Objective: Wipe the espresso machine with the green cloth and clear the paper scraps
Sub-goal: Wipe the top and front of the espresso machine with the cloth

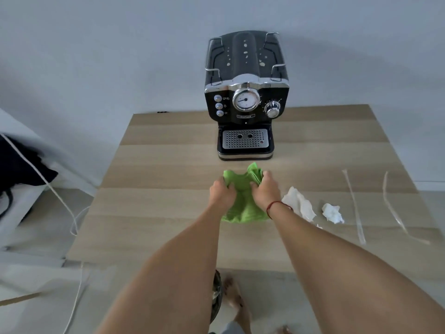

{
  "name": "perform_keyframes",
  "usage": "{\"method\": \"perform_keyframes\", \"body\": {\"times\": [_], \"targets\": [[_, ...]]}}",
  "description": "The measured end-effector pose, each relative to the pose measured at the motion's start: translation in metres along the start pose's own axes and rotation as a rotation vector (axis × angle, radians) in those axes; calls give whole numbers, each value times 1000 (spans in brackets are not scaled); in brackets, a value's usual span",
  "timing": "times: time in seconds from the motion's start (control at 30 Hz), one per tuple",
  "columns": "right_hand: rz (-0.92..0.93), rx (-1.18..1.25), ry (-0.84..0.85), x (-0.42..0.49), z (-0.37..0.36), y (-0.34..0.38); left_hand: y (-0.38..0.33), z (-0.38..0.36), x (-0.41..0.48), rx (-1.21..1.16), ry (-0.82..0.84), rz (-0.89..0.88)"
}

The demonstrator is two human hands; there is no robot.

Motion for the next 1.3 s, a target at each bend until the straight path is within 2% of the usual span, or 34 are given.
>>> {"method": "perform_keyframes", "body": {"times": [0.3, 0.53, 0.93, 1.2, 1.3], "targets": [[269, 107, -107, -30, 88, 111, -100, 103, -39, -225, -251, -186], [378, 120, -203, -30, 140, 172, -165, 143, -43, -323, -314, -281], [310, 140, -447, 38, 191, 193, -242, 132, 13, -264, -254, -421], [365, 141, -507, 97, 196, 238, -288, 135, 71, -294, -257, -472], [329, 41, -531, 113, 188, 246, -297, 130, 90, -180, -220, -528]]}}
Point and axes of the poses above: each hand's wrist, its own x-axis towards the middle knuckle, its own z-axis out of the back of the hand, y = z × x, the point moved 8 cm from there along x, towards the middle knuckle, and after that the axes turned 11 degrees about -y, right-handed, at the moved point
